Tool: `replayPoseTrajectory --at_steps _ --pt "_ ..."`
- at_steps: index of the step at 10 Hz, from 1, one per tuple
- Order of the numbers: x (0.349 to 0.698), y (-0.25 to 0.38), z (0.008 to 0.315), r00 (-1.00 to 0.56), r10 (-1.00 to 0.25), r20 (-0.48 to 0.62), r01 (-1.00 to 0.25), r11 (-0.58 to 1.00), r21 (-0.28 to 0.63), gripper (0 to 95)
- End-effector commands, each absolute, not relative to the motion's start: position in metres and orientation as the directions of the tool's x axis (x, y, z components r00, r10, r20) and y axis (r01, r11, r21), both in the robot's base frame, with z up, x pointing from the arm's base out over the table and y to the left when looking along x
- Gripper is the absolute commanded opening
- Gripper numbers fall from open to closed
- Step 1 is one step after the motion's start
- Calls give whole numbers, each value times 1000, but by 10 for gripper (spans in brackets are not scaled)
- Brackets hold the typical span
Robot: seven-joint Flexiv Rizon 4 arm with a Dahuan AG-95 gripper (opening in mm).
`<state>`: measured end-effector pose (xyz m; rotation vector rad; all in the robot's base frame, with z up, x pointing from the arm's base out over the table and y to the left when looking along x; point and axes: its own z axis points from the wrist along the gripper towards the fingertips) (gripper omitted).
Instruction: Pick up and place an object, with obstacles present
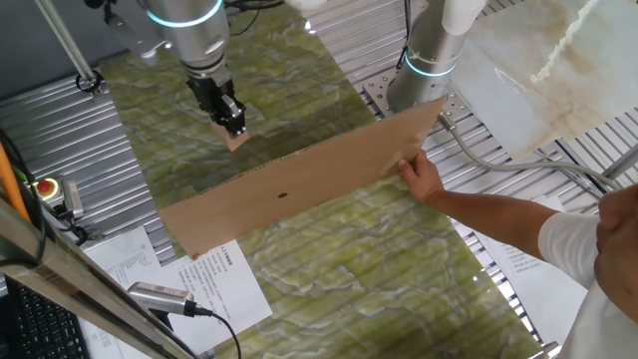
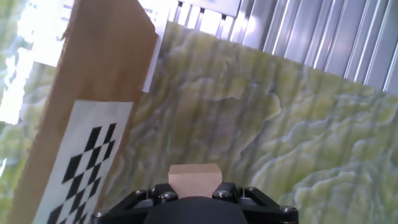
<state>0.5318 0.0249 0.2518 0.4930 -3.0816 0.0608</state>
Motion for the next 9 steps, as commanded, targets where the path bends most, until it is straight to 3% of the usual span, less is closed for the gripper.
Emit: replayPoseTrajectory --at_steps 1,3,9 --pt "534 25 252 -919 -378 -108 -372 925 -72 0" --pt "534 27 257 -911 -394 -121 -389 919 -67 0" --pt "544 61 321 -876 -455 -161 -448 890 -79 0"
